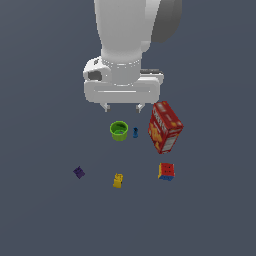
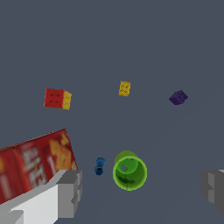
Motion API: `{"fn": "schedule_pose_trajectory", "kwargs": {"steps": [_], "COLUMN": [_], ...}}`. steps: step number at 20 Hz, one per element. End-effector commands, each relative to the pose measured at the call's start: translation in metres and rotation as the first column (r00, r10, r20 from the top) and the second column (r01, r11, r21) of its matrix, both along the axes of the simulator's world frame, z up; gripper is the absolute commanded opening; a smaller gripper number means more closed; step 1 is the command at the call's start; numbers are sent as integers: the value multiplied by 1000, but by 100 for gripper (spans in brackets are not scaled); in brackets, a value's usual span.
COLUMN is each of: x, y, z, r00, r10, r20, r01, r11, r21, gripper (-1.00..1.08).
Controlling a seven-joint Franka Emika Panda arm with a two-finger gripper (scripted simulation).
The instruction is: Pick up a designated object from a clutter of objects.
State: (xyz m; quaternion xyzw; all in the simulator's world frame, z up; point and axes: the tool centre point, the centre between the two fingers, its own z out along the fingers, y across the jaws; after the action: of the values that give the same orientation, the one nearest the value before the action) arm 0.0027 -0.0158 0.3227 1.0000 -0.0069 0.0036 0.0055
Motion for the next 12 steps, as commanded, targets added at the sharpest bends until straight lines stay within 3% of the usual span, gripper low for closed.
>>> {"fn": "schedule_pose_trajectory", "kwargs": {"steps": [1,12], "x": [0,1], "y": [0,3], "z": [0,-8], "r00": [1000,1000], "r10": [0,8], "r20": [0,-6], "r01": [0,-8], "r11": [1000,1000], "r21": [0,11], "gripper": [28,28]}}
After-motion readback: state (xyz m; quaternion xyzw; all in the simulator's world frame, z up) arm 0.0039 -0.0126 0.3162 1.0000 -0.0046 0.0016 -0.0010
